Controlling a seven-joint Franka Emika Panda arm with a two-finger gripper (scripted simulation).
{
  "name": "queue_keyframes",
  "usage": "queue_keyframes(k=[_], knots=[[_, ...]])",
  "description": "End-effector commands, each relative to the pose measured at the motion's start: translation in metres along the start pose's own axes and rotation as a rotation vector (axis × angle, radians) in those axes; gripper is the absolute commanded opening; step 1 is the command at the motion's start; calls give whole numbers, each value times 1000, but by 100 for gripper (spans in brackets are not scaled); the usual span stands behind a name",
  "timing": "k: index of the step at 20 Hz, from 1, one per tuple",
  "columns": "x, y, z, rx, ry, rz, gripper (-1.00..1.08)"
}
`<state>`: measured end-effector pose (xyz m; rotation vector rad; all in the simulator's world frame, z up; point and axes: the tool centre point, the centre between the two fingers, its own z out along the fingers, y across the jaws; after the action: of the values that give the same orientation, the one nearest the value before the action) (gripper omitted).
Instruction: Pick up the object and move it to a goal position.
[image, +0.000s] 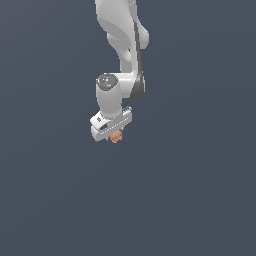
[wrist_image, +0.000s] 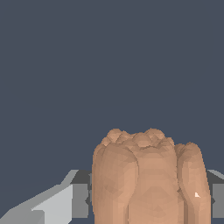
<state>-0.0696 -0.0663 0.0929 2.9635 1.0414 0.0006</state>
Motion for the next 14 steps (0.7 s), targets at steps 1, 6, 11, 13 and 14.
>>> queue_keyframes(k=[1, 6, 11, 13, 14], knots=[[-2, 7, -20, 0, 1, 0, -100], [-7, 23, -68, 1, 2, -1, -100], [-11, 40, -120, 1, 2, -1, -100], [-13, 47, -140, 1, 2, -1, -100], [-14, 51, -150, 2, 2, -2, -100]])
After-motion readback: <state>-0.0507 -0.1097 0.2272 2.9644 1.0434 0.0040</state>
